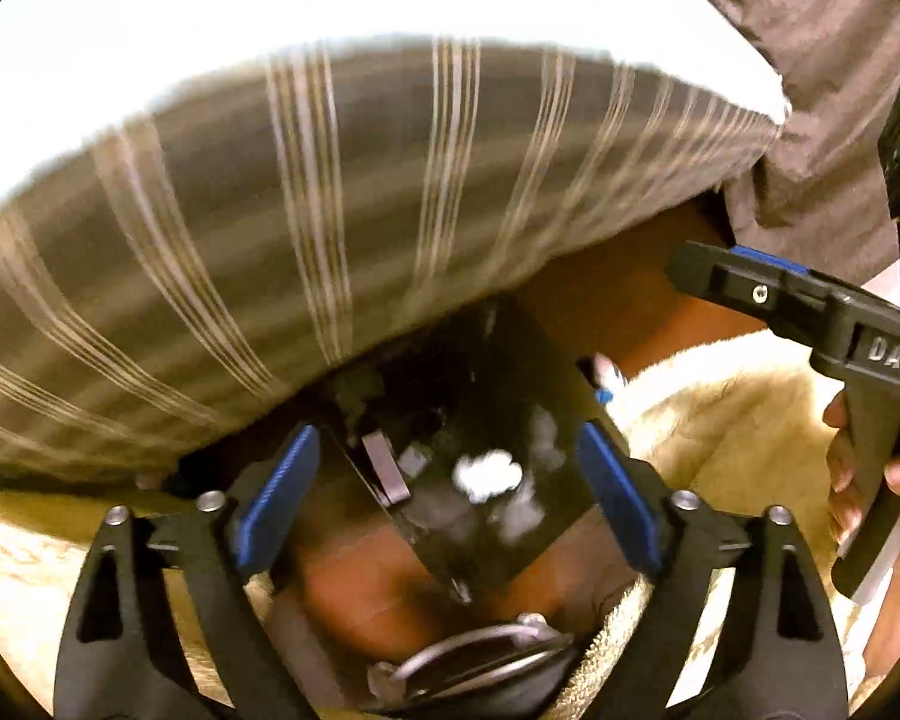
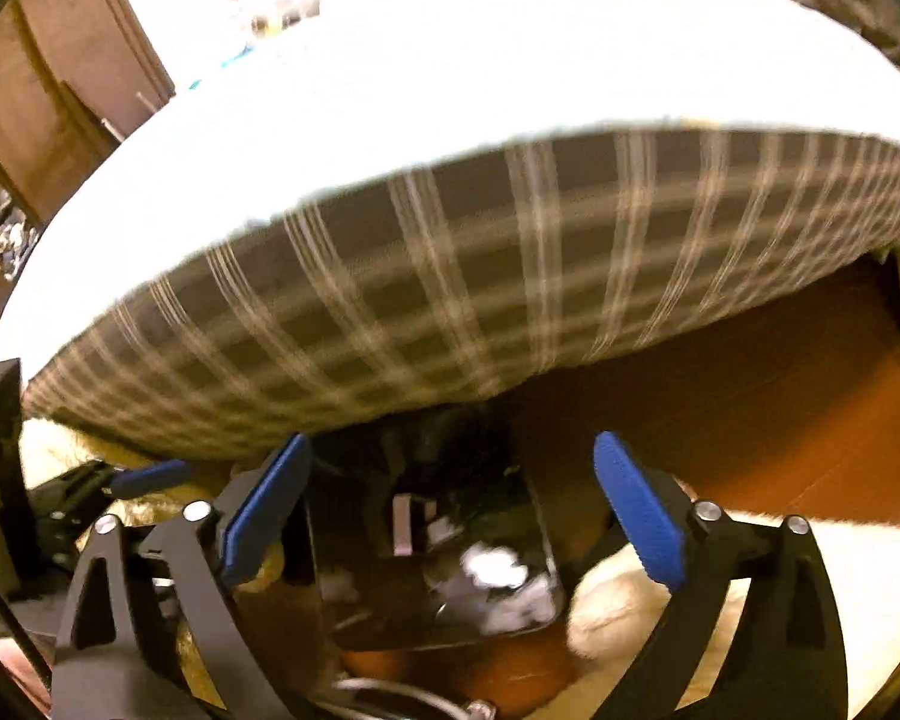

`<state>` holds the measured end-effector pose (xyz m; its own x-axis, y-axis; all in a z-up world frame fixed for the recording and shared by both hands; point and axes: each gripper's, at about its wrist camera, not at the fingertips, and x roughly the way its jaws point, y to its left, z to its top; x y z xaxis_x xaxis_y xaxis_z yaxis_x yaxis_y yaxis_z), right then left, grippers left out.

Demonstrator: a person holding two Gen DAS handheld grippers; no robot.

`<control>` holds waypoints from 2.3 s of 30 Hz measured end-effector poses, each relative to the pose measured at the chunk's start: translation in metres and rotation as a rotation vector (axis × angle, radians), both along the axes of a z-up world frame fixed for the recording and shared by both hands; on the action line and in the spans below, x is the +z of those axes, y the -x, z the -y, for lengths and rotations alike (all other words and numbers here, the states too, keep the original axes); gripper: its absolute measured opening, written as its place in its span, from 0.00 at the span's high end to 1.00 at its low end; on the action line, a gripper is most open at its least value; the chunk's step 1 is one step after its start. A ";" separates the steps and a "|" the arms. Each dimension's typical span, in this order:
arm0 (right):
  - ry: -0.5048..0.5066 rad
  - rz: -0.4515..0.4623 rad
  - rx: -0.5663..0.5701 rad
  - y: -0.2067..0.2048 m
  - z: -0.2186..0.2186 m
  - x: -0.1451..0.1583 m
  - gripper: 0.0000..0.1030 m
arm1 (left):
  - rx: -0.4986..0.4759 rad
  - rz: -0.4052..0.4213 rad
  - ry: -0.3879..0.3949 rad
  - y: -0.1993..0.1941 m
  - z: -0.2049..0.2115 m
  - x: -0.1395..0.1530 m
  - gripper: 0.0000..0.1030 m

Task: Collect trash
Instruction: 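Raise both open tools back above the bed, then grasp the clear plastic box with the right tool while the left tool grasps the yellow-white tube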

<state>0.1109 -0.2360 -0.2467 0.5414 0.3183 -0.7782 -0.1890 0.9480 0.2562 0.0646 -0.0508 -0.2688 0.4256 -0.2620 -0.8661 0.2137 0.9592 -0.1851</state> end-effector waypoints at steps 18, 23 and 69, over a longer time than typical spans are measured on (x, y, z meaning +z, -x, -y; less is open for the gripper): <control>0.012 0.268 -0.074 -0.064 0.030 0.113 0.03 | 0.074 0.274 0.015 -0.052 -0.039 0.131 0.08; 0.027 0.259 -0.086 -0.110 0.029 0.118 0.03 | 0.052 0.258 0.045 -0.091 -0.031 0.133 0.08; 0.061 0.156 -0.072 -0.297 0.028 0.107 0.63 | -0.051 0.168 0.063 -0.297 0.050 0.125 0.81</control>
<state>0.4079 -0.2640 -0.1402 0.6766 0.2291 -0.6998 -0.1528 0.9734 0.1709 0.3619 -0.1004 -0.1443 0.5479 -0.3385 -0.7650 0.2950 0.9339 -0.2019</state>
